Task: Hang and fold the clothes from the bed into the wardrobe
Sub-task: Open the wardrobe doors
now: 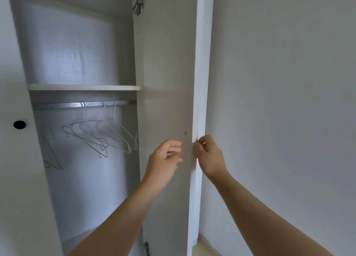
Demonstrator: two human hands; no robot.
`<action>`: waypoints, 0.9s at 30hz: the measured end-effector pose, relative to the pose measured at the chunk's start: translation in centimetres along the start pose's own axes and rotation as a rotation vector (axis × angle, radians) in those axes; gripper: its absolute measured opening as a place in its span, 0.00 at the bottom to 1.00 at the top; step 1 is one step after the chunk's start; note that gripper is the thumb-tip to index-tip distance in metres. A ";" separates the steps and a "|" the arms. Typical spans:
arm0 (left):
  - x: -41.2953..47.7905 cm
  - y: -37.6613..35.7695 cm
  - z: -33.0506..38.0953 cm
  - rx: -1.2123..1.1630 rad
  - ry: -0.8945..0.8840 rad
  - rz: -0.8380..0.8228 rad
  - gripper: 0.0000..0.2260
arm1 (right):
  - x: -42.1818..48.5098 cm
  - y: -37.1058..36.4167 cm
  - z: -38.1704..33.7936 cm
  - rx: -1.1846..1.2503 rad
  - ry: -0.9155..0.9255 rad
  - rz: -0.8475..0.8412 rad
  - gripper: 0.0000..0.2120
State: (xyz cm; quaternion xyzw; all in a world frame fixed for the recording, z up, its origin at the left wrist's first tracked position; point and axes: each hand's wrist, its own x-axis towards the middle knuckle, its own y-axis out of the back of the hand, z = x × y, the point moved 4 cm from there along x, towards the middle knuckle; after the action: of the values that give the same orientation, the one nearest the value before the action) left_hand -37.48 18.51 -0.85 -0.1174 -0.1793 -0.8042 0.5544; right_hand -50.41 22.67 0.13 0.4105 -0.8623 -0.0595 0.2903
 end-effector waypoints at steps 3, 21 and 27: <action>-0.2 -0.4 0.0 0.006 -0.007 0.007 0.16 | 0.1 1.3 0.5 -0.064 -0.033 0.024 0.10; 0.4 8.6 -2.1 0.261 -0.047 0.213 0.15 | 1.1 -7.4 -1.7 -0.104 0.037 -0.177 0.09; 2.2 17.2 -4.0 0.497 -0.085 0.364 0.14 | 2.0 -16.4 -4.7 -0.008 0.073 -0.307 0.07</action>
State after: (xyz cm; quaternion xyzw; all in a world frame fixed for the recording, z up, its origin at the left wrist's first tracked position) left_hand -22.14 9.45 -0.93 -0.0421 -0.3696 -0.6175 0.6931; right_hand -37.73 11.03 -0.65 0.5382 -0.7783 -0.0915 0.3103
